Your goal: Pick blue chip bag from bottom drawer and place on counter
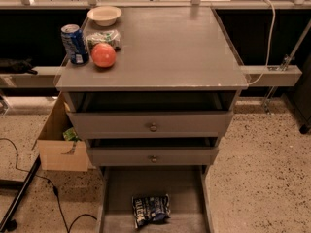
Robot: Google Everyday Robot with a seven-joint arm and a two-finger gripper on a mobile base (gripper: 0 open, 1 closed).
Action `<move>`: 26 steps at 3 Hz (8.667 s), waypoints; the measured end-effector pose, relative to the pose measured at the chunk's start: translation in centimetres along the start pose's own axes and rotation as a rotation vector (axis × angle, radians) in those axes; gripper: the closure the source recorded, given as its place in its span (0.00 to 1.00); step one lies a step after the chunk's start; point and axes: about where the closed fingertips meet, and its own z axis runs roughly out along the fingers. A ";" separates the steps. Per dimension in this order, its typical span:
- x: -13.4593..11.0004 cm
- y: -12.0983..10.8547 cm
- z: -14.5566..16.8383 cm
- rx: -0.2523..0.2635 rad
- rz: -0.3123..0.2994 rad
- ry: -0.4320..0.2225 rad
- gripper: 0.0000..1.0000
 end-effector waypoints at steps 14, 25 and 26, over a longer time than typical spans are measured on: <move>16.6 -17.4 7.8 0.477 0.344 0.386 0.00; 16.6 -17.4 7.8 0.477 0.344 0.386 0.00; 16.6 -17.4 7.8 0.477 0.344 0.386 0.00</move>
Offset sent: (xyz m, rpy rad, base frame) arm 0.0762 0.0973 -0.1885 -0.1289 0.3532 0.1002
